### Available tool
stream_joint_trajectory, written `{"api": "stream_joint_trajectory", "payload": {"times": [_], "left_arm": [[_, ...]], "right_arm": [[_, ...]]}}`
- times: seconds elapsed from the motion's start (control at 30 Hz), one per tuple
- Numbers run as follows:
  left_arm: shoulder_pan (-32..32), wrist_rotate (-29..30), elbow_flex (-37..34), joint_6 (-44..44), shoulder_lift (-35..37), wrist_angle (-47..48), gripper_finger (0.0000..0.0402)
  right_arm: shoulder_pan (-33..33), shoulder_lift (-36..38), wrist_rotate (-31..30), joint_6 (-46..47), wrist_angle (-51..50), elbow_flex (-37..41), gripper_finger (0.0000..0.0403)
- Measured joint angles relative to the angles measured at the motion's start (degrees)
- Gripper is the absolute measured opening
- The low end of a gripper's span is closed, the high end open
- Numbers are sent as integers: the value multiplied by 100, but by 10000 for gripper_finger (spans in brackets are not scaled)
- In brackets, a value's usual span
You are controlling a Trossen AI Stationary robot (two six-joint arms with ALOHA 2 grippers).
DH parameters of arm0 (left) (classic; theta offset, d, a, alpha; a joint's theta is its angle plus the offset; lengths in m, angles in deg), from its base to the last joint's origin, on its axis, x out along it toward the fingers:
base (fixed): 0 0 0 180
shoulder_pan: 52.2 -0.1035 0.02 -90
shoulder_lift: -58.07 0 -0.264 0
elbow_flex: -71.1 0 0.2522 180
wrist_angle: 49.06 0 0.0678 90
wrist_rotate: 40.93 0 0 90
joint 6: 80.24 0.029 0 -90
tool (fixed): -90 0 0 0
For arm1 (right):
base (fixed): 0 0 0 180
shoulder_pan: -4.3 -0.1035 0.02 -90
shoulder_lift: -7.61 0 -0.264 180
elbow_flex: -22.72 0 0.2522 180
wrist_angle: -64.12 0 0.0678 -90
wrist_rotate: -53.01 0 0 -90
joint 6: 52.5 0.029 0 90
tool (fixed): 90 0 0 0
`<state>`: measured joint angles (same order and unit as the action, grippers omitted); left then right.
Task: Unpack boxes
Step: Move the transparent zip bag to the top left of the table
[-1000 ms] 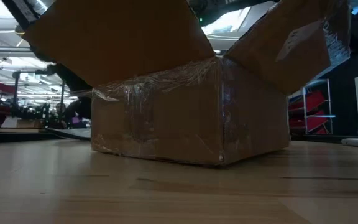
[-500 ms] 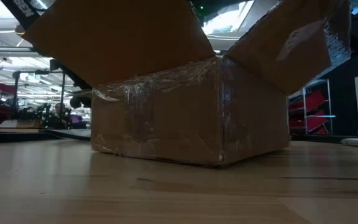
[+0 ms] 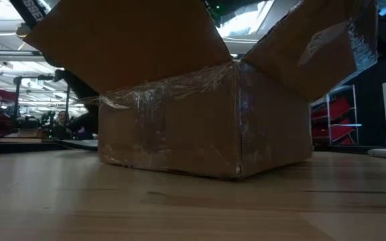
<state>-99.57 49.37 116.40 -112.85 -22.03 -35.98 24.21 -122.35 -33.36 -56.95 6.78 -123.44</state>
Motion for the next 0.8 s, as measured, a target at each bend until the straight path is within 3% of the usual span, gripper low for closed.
{"api": "stream_joint_trajectory", "payload": {"times": [0.17,0.37,0.47,0.8], "left_arm": [[292,-8,374,666,11,-697,239],[668,27,505,2426,-107,-997,239],[770,-234,494,3049,-422,-1012,239],[833,-479,1191,2851,-1489,-123,239]], "right_arm": [[0,314,-140,-32,136,-3,0],[0,554,-316,-32,118,-2,0],[0,710,-316,-32,97,-2,0],[-4,805,-314,-32,-27,2,0]]}}
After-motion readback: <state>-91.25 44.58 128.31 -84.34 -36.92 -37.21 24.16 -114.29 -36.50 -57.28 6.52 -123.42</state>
